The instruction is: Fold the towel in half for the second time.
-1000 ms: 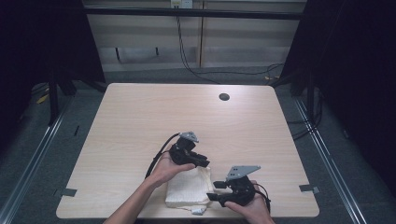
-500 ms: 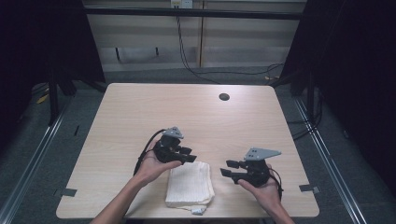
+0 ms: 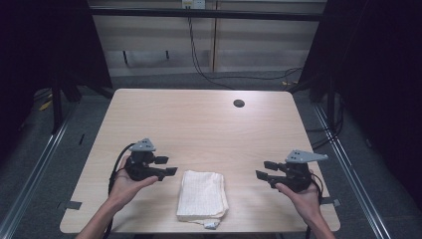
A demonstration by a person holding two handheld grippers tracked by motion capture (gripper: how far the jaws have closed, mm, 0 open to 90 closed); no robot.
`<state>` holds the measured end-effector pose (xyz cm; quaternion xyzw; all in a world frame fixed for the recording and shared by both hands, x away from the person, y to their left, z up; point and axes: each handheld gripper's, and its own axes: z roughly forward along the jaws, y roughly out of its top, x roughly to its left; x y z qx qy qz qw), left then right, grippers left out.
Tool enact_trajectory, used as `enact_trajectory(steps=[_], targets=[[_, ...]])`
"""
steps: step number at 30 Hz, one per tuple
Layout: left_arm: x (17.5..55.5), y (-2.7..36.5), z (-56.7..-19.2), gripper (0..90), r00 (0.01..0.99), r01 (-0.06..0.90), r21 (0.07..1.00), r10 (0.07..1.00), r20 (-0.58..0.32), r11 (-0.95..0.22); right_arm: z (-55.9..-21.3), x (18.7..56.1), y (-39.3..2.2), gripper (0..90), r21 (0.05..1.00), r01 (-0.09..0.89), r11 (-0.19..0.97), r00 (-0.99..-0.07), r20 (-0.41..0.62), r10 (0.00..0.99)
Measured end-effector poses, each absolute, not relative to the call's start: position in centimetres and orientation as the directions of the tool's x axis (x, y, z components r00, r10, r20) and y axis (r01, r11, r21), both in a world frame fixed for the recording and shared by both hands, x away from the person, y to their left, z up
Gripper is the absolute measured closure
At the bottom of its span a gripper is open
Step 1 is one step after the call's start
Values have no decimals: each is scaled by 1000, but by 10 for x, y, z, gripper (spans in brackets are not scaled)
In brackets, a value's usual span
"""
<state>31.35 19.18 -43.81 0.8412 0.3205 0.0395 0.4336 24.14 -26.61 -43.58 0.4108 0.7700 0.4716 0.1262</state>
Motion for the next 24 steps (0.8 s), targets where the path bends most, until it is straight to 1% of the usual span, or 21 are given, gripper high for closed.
enact_trajectory(steps=[3,5,7,8,9,11,14,15,16,17,18,20,21,24], targets=[[310,203,-439,366,780,514,756,587,-216,-405,-435,239,-273,464,832,515,206,-615,191,765],[305,214,-440,343,769,512,757,610,-193,-405,-435,237,-281,459,835,515,190,-599,192,778],[302,224,-441,306,752,516,762,632,-186,-390,-436,234,-287,449,835,521,176,-579,195,792],[299,229,-441,267,744,516,766,644,-178,-384,-438,232,-292,444,833,526,169,-568,197,799],[298,233,-442,267,739,514,768,652,-170,-382,-438,232,-292,444,833,526,169,-568,197,799],[294,240,-443,218,727,523,763,666,-167,-380,-440,229,-296,439,832,530,162,-557,198,806],[286,249,-443,207,706,521,775,691,-155,-359,-442,224,-302,408,837,527,146,-539,196,819],[283,252,-443,186,717,504,784,682,-147,-362,-441,222,-306,401,843,524,124,-530,208,822],[281,255,-443,169,708,501,792,692,-143,-348,-442,220,-311,398,850,519,86,-521,236,820],[279,258,-443,169,695,498,802,706,-140,-331,-442,219,-315,388,852,518,75,-510,237,827],[276,260,-444,158,695,491,808,706,-138,-326,-443,215,-320,378,851,518,84,-481,209,851],[271,263,-446,160,703,485,815,695,-148,-317,-444,213,-323,375,850,521,77,-475,214,853],[269,264,-448,158,713,486,811,684,-154,-324,-446,211,-324,373,849,523,73,-467,214,858],[263,267,-454,159,705,507,790,693,-151,-344,-451,207,-329,366,842,534,71,-448,211,869]])
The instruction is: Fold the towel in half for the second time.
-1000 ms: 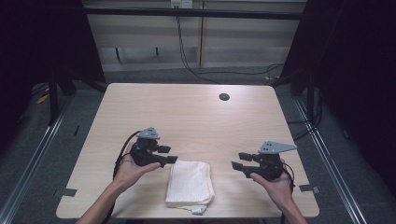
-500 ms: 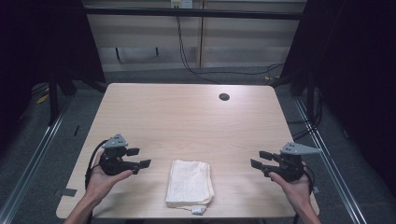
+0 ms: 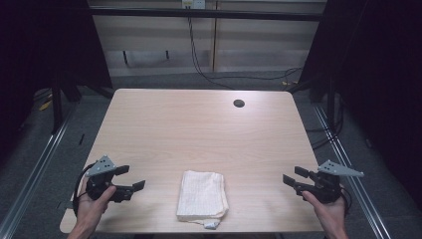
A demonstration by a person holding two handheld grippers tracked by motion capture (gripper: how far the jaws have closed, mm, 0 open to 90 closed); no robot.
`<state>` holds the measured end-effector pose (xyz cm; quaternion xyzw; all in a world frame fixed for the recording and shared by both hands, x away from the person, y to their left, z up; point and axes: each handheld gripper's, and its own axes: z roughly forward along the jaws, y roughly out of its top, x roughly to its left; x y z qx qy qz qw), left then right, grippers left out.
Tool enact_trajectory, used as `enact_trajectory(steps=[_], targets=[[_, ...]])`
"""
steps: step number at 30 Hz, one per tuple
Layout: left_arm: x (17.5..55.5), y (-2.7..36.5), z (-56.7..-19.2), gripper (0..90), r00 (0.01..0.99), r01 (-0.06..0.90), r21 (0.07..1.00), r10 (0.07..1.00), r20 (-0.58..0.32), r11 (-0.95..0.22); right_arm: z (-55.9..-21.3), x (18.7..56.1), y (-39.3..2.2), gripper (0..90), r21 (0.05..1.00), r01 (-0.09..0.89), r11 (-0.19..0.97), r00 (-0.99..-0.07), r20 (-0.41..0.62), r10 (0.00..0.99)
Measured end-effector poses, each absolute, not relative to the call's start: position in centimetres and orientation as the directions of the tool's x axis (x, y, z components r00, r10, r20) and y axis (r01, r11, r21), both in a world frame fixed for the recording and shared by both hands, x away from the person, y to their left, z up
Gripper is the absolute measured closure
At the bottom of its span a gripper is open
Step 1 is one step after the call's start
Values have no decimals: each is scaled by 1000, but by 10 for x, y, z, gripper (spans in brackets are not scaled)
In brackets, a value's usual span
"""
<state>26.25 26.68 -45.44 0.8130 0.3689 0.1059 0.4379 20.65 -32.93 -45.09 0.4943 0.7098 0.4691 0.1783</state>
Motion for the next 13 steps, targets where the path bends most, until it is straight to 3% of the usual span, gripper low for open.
enact_trajectory(steps=[11,13], targets=[[253,276,-471,187,671,512,815,718,-183,-271,-466,202,-327,300,835,548,41,-404,221,888],[255,277,-472,188,659,518,811,731,-177,-271,-467,203,-322,301,831,551,77,-410,189,892]])
